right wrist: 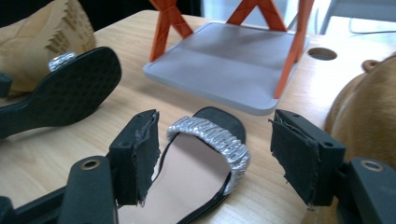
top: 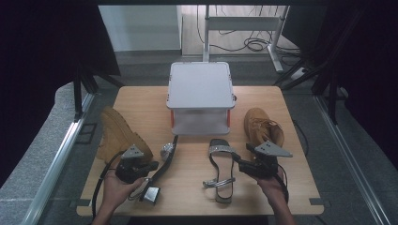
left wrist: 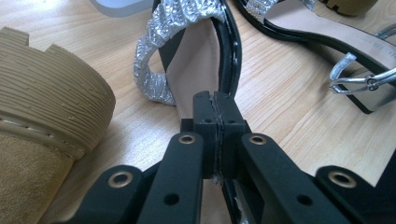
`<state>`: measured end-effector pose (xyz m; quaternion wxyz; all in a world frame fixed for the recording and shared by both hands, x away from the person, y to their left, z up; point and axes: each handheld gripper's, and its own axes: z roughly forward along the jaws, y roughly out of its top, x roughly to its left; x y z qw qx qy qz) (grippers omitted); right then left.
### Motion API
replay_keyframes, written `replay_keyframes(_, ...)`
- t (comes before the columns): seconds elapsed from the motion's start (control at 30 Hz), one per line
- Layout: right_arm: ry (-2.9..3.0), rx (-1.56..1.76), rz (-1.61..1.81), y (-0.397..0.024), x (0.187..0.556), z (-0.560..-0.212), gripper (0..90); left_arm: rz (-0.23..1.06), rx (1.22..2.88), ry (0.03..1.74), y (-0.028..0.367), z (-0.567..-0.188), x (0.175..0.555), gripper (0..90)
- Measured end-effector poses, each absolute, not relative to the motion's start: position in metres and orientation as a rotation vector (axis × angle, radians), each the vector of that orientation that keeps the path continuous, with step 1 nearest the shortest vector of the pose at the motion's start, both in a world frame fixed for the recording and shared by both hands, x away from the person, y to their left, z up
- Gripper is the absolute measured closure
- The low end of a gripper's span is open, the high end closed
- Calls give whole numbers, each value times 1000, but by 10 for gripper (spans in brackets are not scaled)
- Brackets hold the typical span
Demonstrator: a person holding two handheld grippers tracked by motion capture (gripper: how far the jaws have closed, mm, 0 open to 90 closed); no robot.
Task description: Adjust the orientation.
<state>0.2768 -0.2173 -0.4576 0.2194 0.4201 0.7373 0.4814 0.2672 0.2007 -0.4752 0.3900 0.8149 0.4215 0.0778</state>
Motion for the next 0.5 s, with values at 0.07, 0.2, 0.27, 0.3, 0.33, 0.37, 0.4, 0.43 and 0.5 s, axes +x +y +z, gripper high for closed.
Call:
replay_keyframes(0.07,2031,1173,1336,-218,277,-457,328,195,2074,1073,201,-477,268,892)
replay_keyframes(0.2,2021,1187,1334,-220,278,-458,328,198,2081,1082,201,-480,270,892)
replay_keyframes(0.27,2021,1195,1334,-220,278,-459,328,167,2080,1075,200,-482,271,891)
replay_keyframes(0.3,2022,1194,1332,-220,278,-459,328,167,2080,1075,200,-482,271,891)
replay_keyframes(0.33,2026,1195,1331,-219,279,-459,328,166,2080,1074,199,-483,271,891)
replay_keyframes(0.37,2028,1195,1329,-219,279,-460,328,173,2087,1074,197,-484,271,893)
replay_keyframes(0.4,2028,1195,1329,-219,279,-460,328,173,2087,1074,197,-484,271,893)
replay_keyframes(0.43,2029,1197,1328,-219,279,-460,328,170,2086,1072,197,-484,271,893)
replay_keyframes(0.5,2029,1202,1326,-219,279,-461,328,171,2086,1073,197,-484,271,893)
